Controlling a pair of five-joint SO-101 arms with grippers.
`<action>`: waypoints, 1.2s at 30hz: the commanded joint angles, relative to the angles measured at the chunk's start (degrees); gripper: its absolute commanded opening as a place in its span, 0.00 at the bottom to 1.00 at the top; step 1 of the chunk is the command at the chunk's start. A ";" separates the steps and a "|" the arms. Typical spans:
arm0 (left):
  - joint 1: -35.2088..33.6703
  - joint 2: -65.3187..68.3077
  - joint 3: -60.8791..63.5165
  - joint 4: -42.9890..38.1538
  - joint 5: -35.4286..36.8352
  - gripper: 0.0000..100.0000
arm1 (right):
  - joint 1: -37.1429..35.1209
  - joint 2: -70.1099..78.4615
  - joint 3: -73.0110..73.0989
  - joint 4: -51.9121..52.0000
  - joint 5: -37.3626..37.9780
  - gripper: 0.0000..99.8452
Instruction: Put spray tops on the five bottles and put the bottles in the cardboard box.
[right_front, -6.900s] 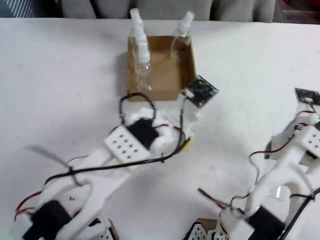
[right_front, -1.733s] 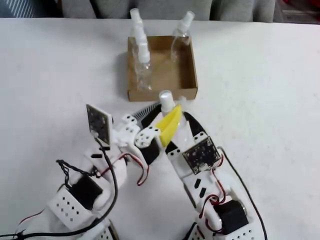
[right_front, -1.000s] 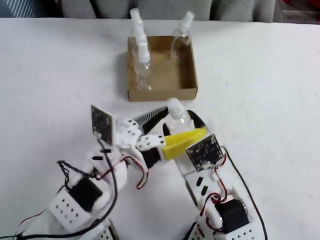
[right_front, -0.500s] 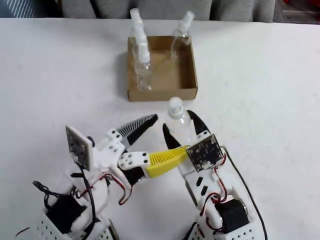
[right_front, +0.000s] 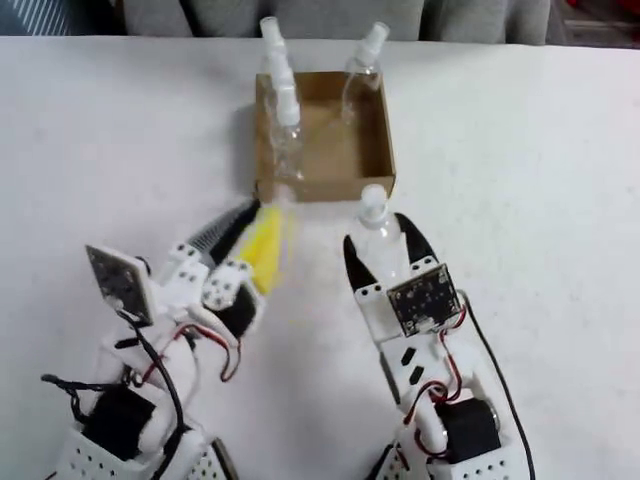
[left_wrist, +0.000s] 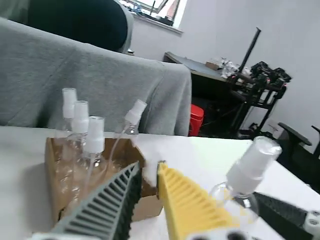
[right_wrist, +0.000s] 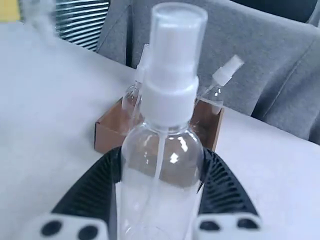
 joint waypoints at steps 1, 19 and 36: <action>-6.29 -0.92 2.29 2.90 -0.88 0.02 | 3.21 -0.13 -0.44 -4.53 -0.53 0.02; -11.38 -1.01 19.43 2.90 -11.69 0.02 | 6.29 31.78 -13.80 -23.96 -9.23 0.02; -11.38 -0.75 25.49 3.34 -28.13 0.02 | 3.82 49.19 -24.18 -28.62 -9.41 0.02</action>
